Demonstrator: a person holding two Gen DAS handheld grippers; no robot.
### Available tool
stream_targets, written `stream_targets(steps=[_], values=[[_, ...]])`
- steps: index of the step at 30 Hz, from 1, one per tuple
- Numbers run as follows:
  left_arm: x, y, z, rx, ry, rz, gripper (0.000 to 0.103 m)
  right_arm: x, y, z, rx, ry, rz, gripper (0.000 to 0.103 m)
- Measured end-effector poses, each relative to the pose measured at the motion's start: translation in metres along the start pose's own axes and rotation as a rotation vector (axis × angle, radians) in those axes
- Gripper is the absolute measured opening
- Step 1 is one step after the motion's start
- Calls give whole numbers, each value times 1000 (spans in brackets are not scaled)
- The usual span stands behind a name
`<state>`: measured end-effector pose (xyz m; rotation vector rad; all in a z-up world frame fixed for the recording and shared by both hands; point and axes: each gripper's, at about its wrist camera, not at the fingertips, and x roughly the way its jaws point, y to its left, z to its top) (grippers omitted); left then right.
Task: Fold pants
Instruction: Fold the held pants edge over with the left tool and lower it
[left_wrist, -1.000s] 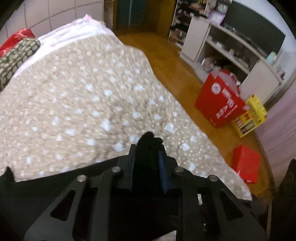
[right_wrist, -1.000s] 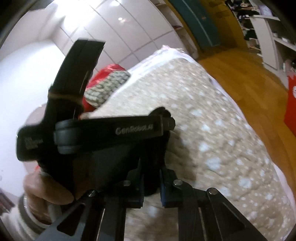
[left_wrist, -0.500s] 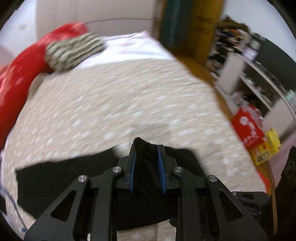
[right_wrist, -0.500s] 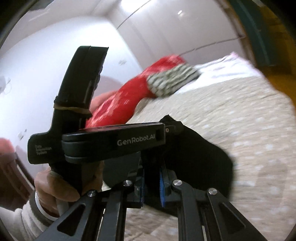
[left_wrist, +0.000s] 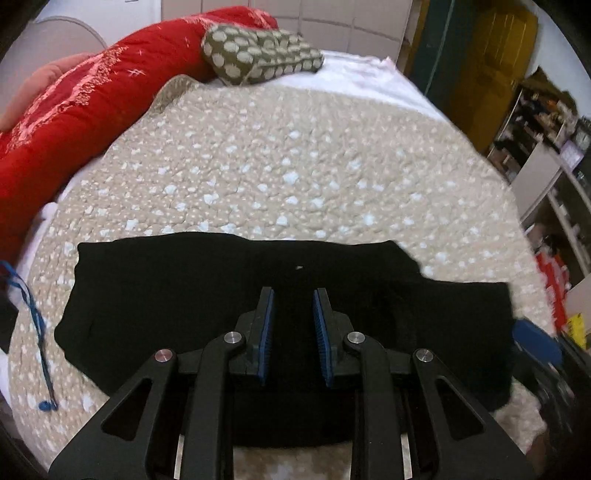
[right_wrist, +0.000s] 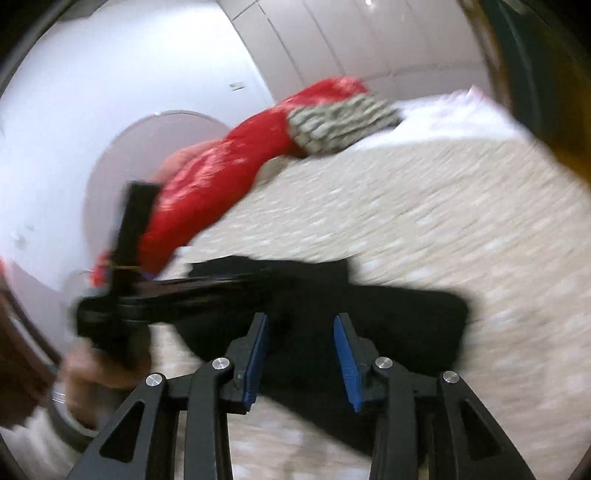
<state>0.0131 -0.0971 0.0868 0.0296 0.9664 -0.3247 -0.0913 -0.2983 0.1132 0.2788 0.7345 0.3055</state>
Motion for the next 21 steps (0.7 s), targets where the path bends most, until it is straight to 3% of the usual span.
stream_targets(steps=[3,7,10,13,17,21], values=[[-13,-7,-7,11,-20,-16,20,2,-17,0,-48,36,-113,28],[-9,-24,-21,33,-1,-20,26,40,-33,-6,-15,115,-152,26],[9,-40,-31,79,34,36,26,52,-28,-10,-46,113,-178,26],[15,-41,-35,76,29,43,28,49,-15,-4,-90,119,-199,25],[13,-34,-35,39,31,26,34,24,-2,-8,-151,111,-288,25],[13,-32,-38,19,15,33,40,10,-14,-24,-50,78,-298,25]])
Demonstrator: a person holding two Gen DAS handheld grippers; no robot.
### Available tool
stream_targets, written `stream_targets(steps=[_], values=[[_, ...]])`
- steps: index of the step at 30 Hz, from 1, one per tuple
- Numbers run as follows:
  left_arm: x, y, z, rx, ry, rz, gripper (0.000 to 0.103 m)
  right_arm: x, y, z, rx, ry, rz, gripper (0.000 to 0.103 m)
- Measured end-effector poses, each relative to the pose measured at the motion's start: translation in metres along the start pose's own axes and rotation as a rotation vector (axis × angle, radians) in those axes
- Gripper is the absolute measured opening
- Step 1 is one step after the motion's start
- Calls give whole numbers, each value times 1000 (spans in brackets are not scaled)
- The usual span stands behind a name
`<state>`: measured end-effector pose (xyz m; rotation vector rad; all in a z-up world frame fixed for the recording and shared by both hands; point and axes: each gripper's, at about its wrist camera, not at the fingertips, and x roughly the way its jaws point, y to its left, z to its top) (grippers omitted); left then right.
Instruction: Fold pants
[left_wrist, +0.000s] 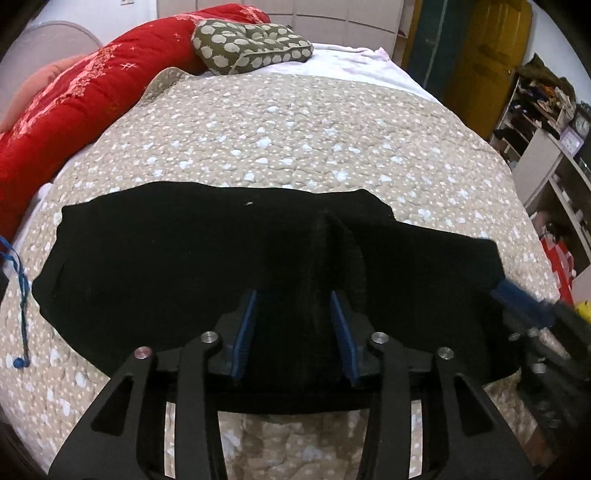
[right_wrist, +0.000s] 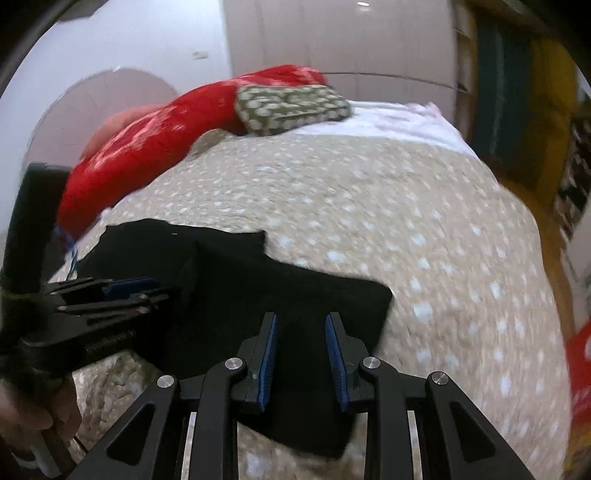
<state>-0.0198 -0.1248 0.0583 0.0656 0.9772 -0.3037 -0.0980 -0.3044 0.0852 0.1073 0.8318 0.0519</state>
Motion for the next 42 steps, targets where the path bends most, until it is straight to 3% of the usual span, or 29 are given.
stream_targets(steps=[4,18,19,22,25,35,40,42], values=[[-4,0,-3,-12,-10,6,40,7,8,-3,-10,17,-51,26],[-34,38,-11,-82,-38,44,40,-17,34,15,-11,-9,-17,25],[-35,42,-11,-90,-38,51,41,-17,36,16,-15,-9,-14,25],[-38,53,-14,-114,-44,60,62,-14,44,18,-32,-3,-10,25],[-41,63,-16,-142,-54,61,64,-10,51,19,-47,7,-1,25],[-41,99,-23,-208,-48,103,64,6,76,18,-101,37,92,25],[-38,114,-28,-238,-35,127,64,39,103,19,-130,72,204,24],[-40,121,-30,-256,-35,124,64,56,111,16,-141,104,196,24]])
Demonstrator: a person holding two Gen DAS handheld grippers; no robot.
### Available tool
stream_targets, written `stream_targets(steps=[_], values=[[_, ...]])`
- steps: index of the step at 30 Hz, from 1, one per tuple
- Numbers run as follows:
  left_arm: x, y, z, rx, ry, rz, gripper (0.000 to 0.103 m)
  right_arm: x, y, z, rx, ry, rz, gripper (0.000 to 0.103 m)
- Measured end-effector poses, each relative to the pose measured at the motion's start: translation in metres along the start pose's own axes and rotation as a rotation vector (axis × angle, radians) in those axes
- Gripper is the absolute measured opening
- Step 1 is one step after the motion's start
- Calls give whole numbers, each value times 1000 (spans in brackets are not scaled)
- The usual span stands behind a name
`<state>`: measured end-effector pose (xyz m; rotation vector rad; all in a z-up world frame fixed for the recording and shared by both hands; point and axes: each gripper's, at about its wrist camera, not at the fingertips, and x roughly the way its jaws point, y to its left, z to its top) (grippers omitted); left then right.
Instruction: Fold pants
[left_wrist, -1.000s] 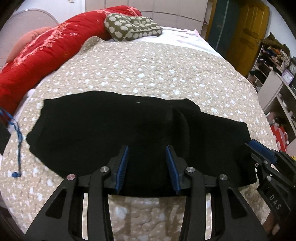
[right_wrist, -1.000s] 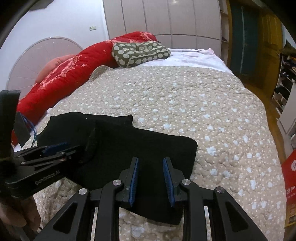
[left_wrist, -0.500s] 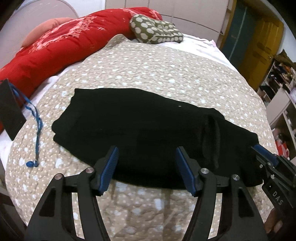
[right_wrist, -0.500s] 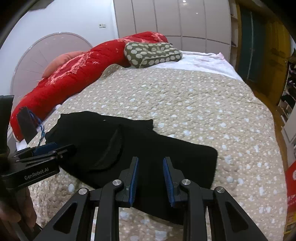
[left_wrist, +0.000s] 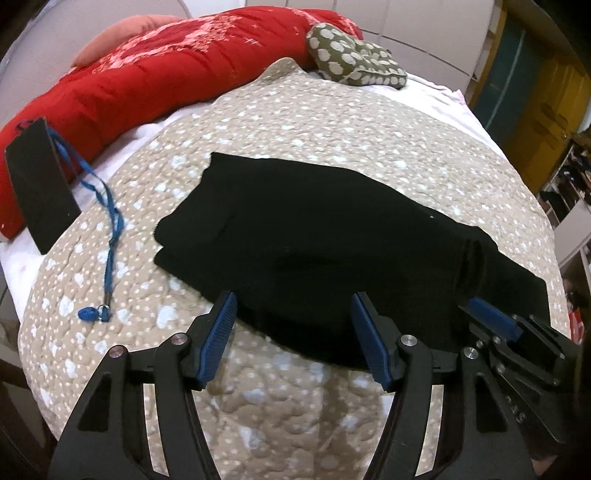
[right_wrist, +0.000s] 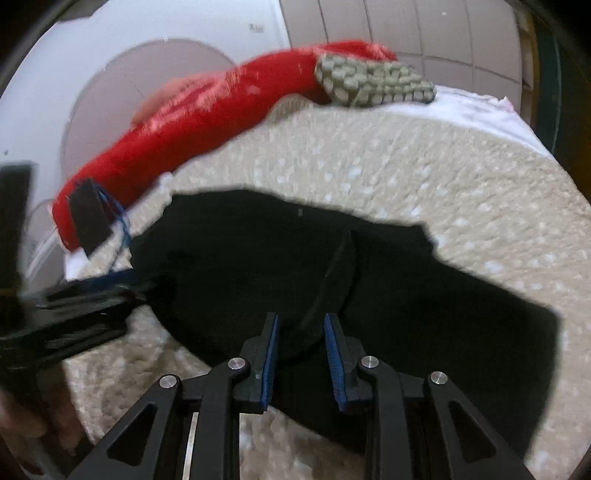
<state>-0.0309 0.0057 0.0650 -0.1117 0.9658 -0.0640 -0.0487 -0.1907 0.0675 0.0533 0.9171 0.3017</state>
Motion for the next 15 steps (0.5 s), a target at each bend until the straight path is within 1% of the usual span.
stream_targets(steps=[2,4,5,7,9,11,12,13,15], values=[[-5,10,0,-28,-10,-1,64,-4,1,4,2,-10,6,24],[-10,21,0,-67,-17,-10,64,-14,-2,10,21,-20,52,24],[-11,27,0,-92,-17,-17,64,-21,-3,15,23,-39,70,24],[-13,40,-2,-142,-14,-27,64,-27,-1,22,2,-65,72,24],[-14,51,-5,-191,-3,-39,64,-24,6,32,-37,-79,101,25],[-13,61,-9,-242,5,-50,65,-16,15,45,-79,-80,104,27],[-13,66,-11,-270,7,-53,66,-9,22,54,-107,-88,106,30],[-12,68,-12,-289,8,-60,71,-4,27,61,-123,-95,115,36],[-10,72,-14,-324,5,-85,71,15,39,78,-157,-76,153,41]])
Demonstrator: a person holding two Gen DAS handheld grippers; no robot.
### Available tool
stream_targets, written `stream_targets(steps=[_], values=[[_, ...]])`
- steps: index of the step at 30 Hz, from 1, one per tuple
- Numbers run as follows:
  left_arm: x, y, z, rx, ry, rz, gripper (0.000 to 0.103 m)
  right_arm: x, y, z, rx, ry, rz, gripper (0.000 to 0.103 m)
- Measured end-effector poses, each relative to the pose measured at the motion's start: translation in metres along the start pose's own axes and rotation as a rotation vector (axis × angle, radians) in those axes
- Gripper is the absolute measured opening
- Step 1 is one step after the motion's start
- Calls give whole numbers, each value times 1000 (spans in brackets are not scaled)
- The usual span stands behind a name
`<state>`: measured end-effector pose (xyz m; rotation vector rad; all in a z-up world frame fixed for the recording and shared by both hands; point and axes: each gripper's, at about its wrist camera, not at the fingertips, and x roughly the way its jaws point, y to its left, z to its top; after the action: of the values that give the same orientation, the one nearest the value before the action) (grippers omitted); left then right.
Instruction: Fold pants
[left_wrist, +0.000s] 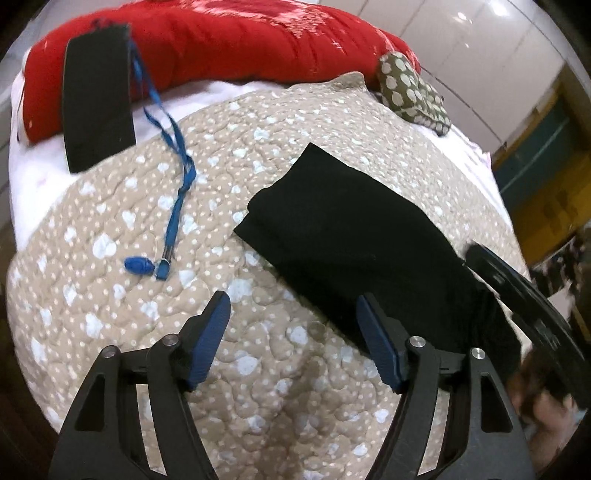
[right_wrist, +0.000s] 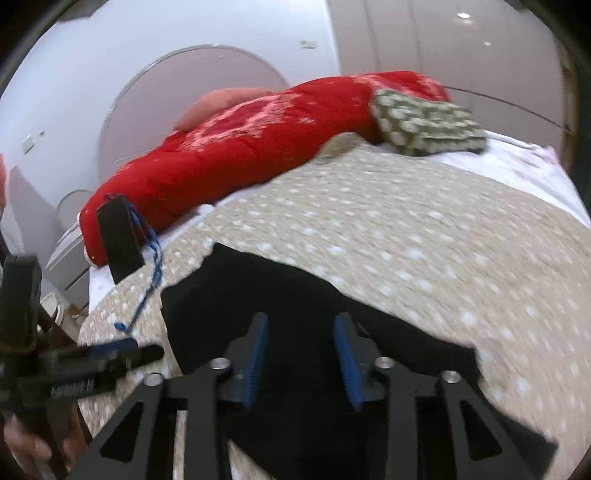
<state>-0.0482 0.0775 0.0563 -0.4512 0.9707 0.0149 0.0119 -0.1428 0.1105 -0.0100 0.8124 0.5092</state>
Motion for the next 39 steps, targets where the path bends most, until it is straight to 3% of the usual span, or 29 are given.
stream_targets(steps=[8,11,14,15,16,18,19,20,23,28,31,35,39], values=[[17,-4,5,-50,9,-72,72,74,30,47,-176,90,55,46],[28,-8,8,-63,15,-96,85,102,34,54,-220,167,99,47],[33,-10,9,-69,-8,-107,90,131,33,57,-216,214,122,47],[34,-9,10,-69,-16,-117,90,136,30,56,-185,220,154,45],[36,-8,11,-72,-17,-125,90,139,26,55,-152,216,187,33],[37,-5,15,-95,-18,-156,89,137,20,52,-98,187,203,21],[36,-4,17,-99,-23,-173,69,133,19,52,-86,166,202,13],[34,-5,18,-93,-21,-175,46,125,17,51,-68,133,209,12],[24,-10,23,-43,-43,-167,29,96,12,53,-23,53,225,10],[-33,-49,16,119,-165,-214,26,13,-6,50,55,-124,258,6],[-63,-93,-5,260,-209,-293,26,-47,-36,32,136,-224,253,4],[-56,-158,-53,471,-128,-356,26,-115,-89,-14,271,-323,202,0],[-8,-199,-95,592,21,-327,26,-150,-142,-71,424,-279,43,0]])
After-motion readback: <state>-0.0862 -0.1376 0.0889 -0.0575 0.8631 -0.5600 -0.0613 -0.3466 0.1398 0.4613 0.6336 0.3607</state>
